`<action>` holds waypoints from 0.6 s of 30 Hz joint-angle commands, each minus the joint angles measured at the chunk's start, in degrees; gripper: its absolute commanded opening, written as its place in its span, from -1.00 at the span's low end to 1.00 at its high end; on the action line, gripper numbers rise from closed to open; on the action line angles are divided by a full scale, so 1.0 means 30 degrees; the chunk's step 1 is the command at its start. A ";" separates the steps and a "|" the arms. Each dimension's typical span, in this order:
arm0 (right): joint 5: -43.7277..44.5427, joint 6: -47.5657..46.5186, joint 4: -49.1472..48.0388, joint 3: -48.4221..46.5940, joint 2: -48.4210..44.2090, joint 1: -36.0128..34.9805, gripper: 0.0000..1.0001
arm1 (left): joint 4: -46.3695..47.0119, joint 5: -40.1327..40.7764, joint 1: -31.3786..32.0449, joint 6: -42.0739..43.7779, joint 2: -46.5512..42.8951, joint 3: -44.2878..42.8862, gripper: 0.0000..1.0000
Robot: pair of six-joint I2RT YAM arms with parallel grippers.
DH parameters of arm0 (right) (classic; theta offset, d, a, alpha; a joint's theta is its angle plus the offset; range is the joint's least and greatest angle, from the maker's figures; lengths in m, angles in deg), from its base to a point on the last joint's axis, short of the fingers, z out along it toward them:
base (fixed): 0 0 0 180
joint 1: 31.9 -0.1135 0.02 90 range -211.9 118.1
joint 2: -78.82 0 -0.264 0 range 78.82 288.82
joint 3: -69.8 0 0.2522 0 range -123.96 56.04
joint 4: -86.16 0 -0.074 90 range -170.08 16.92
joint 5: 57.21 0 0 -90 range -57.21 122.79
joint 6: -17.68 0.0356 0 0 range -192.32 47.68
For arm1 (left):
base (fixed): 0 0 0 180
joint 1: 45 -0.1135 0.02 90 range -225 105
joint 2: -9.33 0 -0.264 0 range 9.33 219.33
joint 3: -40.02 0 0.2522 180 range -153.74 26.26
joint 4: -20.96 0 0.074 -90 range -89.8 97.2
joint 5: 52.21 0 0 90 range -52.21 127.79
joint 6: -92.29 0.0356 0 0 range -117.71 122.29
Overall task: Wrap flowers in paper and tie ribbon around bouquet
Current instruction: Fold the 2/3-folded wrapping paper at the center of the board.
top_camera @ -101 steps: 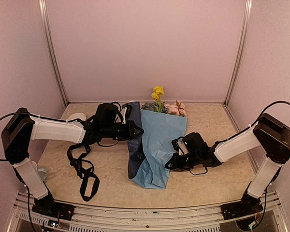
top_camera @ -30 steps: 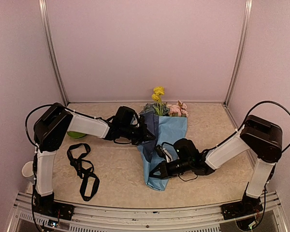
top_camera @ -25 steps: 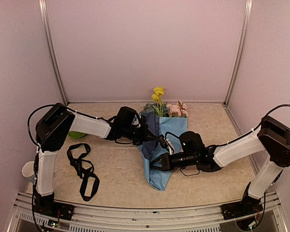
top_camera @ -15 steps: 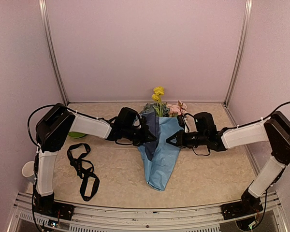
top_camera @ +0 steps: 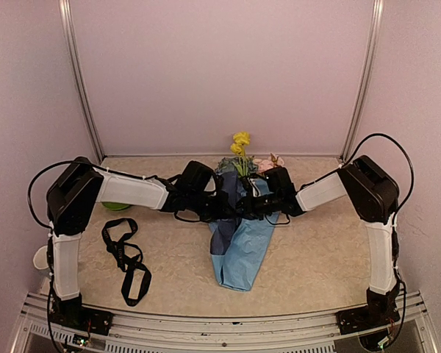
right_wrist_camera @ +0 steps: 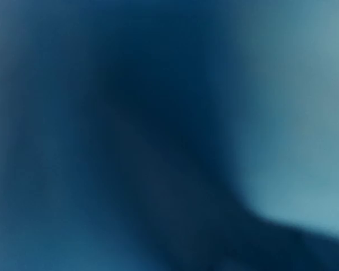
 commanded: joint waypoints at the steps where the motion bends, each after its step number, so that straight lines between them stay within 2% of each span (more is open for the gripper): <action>1: -0.0864 0.0586 0.0058 -0.0974 0.0799 -0.0089 -1.00 | 0.0571 -0.0621 0.0817 0.0724 -0.1142 -0.1103 -1.00; 5: -0.1068 0.0495 0.0074 -0.0786 0.0188 -0.0021 -1.00 | -0.0116 -0.0253 0.0859 0.1210 -0.1155 -0.1482 -1.00; 9: -0.0528 -0.0137 0.0589 -0.0305 -0.1942 0.0071 -1.00 | -0.0489 -0.0073 0.0830 0.1362 -0.0831 -0.1370 -1.00; 15: 0.0925 0.0086 0.0804 0.1647 -0.5773 0.0951 -0.97 | -0.0289 -0.0388 0.0970 0.1303 -0.0203 -0.1570 -1.00; 18: 0.2613 -0.0282 0.2145 0.2703 -0.7357 0.1359 -0.91 | -0.0346 -0.0300 0.0974 0.1330 -0.0129 -0.1585 -1.00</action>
